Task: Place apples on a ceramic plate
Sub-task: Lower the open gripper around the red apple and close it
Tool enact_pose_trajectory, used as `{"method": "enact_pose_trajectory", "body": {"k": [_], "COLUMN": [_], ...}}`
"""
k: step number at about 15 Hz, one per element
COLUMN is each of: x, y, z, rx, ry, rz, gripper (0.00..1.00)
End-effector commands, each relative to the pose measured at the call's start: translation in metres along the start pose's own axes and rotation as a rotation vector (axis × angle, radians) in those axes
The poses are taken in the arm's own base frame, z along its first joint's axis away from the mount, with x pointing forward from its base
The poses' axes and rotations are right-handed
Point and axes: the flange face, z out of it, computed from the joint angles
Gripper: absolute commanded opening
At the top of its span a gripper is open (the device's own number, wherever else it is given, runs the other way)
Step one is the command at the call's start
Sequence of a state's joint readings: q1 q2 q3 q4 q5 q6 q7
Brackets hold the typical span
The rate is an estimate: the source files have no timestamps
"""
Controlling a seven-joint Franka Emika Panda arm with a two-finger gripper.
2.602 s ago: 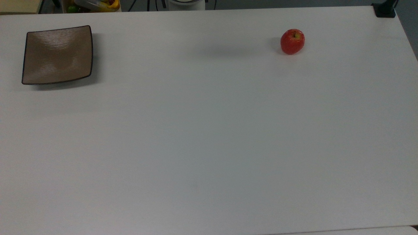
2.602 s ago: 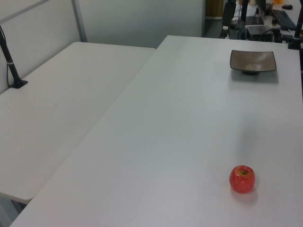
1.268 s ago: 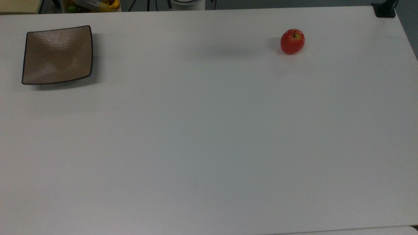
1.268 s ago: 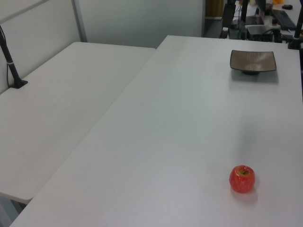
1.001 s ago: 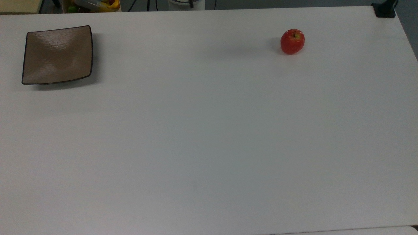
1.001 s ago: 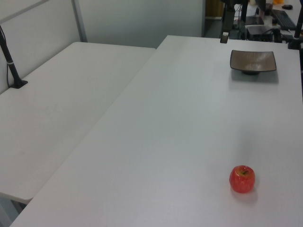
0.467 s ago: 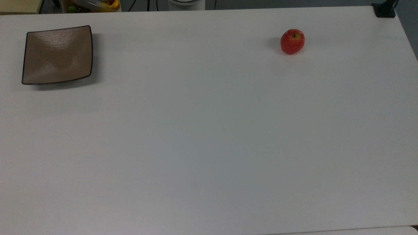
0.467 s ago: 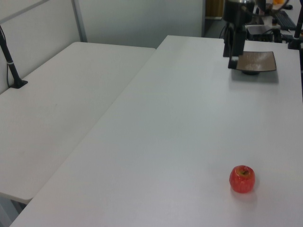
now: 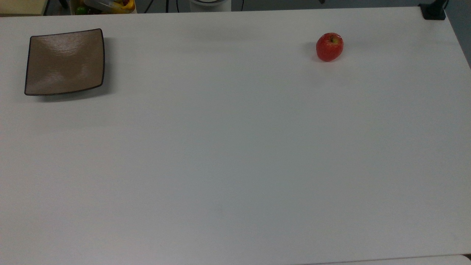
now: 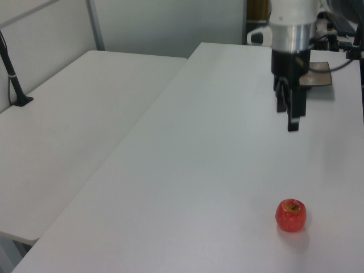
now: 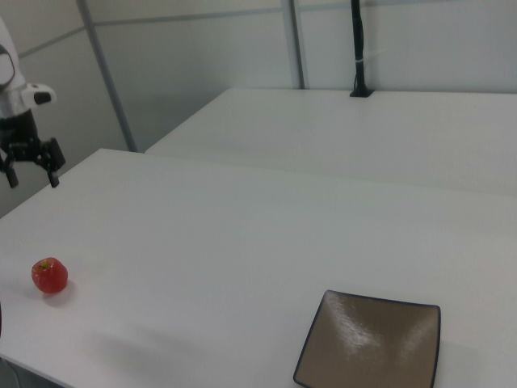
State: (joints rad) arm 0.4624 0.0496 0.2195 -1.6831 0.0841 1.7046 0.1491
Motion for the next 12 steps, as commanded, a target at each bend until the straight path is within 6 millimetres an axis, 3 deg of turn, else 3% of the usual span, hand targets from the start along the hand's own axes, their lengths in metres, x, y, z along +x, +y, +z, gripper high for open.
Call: {"method": "enact_pose_trajectory", "body": {"k": [1,4,10,12], "x": [0.006,0.007,-0.021,-0.027], "y": [-0.019,-0.03,-0.06,-0.058], "z": [0.056,0.097,0.163,0.182], "rx": [0.005,-0.008,-0.075,-0.086], "ry": [-0.071,-0.077,-0.07,-0.055], "rz": [-0.014,-0.038,-0.135,-0.139], "gripper": [1.0,1.0,1.0,1.0]}}
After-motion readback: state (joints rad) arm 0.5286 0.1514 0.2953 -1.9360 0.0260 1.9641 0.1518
